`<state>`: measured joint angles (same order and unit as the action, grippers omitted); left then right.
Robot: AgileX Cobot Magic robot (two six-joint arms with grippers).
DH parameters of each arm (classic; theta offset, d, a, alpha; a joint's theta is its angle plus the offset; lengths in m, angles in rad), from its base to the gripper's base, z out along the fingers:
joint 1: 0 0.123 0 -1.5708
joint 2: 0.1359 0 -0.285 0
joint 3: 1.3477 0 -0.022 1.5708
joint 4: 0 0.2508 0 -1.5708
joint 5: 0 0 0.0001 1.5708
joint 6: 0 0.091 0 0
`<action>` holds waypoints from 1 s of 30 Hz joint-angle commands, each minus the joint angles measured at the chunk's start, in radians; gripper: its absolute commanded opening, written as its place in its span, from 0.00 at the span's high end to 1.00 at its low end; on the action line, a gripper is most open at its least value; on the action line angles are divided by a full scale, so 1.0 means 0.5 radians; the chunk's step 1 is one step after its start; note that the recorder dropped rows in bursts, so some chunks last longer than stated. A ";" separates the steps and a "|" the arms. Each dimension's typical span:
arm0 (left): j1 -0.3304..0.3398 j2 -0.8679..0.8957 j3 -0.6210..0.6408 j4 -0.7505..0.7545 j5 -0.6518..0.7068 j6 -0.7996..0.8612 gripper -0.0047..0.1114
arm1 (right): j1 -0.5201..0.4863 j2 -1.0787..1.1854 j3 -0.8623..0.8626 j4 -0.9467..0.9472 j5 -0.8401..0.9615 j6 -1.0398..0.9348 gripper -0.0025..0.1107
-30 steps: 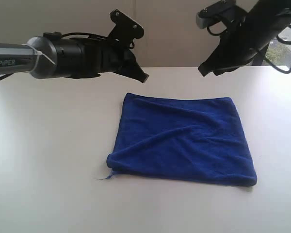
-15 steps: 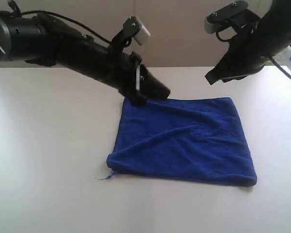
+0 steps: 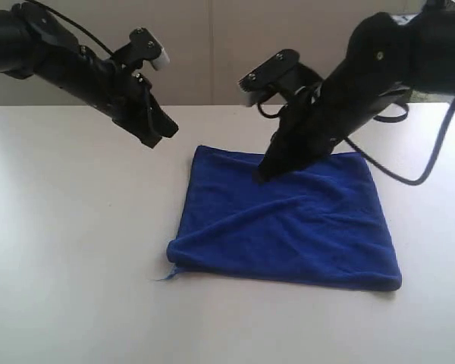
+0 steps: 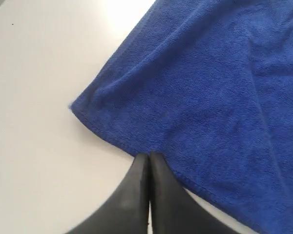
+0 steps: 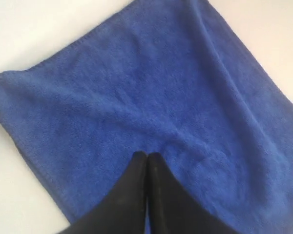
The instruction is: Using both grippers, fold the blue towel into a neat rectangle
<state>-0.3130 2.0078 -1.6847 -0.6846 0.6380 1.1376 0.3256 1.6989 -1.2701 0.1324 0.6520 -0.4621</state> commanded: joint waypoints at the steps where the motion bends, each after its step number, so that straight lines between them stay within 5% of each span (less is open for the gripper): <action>1: 0.041 0.233 -0.296 -0.095 0.219 0.099 0.96 | 0.118 0.149 0.014 0.009 -0.077 -0.012 0.98; 9: 0.042 0.549 -0.426 -0.246 0.155 0.301 0.96 | 0.315 0.452 0.000 0.017 -0.286 -0.016 0.98; 17: 0.033 0.612 -0.426 -0.868 0.126 0.718 0.96 | 0.347 0.697 0.000 0.013 -0.429 -0.011 0.98; 30: -0.078 0.769 -0.426 -0.838 -0.033 0.770 0.96 | 0.347 0.760 -0.098 0.028 -0.367 -0.011 0.98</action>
<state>-0.3510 2.3824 -1.8951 -1.0937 0.6198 1.5177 0.4985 2.0752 -1.3134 0.1418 0.4389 -0.4621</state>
